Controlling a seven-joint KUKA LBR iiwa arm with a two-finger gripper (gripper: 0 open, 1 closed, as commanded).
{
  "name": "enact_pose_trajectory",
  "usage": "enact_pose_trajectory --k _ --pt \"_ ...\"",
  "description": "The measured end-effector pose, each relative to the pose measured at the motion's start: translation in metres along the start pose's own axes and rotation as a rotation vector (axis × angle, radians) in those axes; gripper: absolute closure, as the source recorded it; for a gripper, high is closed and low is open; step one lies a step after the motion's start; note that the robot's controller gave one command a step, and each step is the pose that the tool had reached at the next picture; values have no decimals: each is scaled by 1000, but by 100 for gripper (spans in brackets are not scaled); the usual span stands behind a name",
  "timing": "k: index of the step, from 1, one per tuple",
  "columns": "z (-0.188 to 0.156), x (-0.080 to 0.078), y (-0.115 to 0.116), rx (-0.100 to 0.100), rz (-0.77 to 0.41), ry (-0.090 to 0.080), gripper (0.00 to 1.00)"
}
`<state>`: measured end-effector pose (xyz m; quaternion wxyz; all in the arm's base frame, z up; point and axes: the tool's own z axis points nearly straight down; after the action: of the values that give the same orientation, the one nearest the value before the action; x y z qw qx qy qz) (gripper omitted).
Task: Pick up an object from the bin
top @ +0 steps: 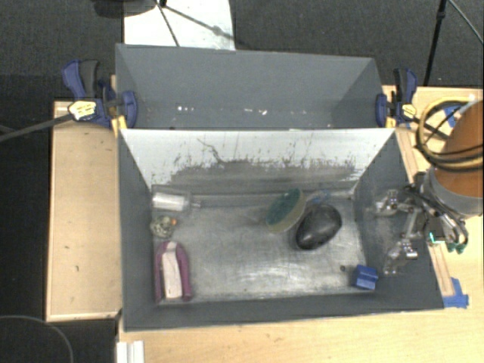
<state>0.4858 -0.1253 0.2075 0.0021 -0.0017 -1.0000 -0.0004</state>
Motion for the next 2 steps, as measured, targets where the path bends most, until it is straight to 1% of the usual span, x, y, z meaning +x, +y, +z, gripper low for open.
enact_pose_trajectory --k 1,2 --pt "132 -17 -15 -7 -671 -2 0" --pt "107 6 -10 -12 -1213 -17 0"
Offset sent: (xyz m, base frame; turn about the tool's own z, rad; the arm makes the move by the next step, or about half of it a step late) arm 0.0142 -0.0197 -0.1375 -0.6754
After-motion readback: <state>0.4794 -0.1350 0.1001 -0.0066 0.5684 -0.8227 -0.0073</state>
